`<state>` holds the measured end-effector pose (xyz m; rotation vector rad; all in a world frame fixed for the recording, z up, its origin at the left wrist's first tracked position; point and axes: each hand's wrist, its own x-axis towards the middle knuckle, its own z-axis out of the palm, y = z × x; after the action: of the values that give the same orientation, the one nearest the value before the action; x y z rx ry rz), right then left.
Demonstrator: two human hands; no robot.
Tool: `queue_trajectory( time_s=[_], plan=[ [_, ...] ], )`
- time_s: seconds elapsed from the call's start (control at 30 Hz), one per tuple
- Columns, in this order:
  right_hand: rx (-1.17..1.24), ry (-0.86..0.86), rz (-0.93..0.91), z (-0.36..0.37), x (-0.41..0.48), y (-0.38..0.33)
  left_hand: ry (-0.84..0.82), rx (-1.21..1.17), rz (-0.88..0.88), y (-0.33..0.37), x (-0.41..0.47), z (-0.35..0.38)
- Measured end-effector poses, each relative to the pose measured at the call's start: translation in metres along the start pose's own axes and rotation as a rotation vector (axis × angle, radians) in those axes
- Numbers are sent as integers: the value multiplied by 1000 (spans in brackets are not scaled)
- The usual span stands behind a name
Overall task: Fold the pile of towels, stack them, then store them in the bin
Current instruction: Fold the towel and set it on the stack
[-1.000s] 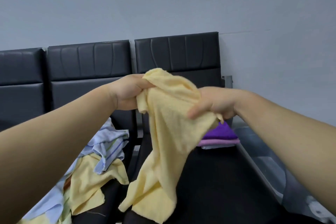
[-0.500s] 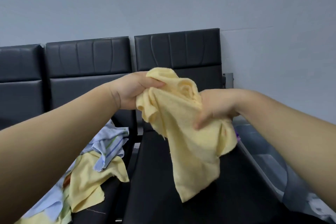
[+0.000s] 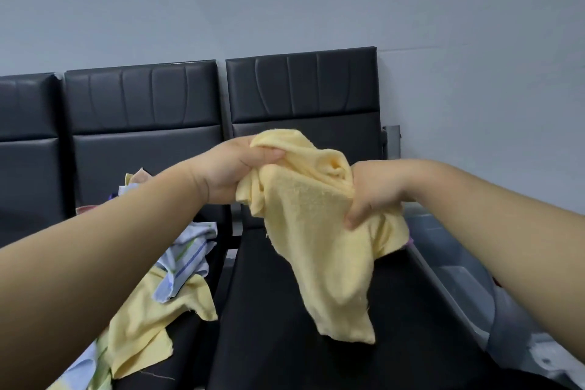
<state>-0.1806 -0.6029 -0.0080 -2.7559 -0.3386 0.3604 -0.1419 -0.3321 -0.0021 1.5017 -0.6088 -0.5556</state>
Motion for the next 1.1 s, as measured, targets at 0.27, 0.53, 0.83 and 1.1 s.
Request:
queue_trajectory(
  time_s=[0.27, 0.53, 0.83, 1.1],
  plan=[
    [611, 97, -95, -18, -1, -6, 125, 1087, -237, -8, -7, 11],
    [75, 27, 21, 2, 9, -2, -14, -64, 11, -16, -2, 0],
    [599, 169, 10, -21, 8, -6, 221, 987, -179, -14, -3, 1],
    [128, -16, 27, 6, 12, -3, 117, 14, -31, -12, -6, -15]
  ],
)
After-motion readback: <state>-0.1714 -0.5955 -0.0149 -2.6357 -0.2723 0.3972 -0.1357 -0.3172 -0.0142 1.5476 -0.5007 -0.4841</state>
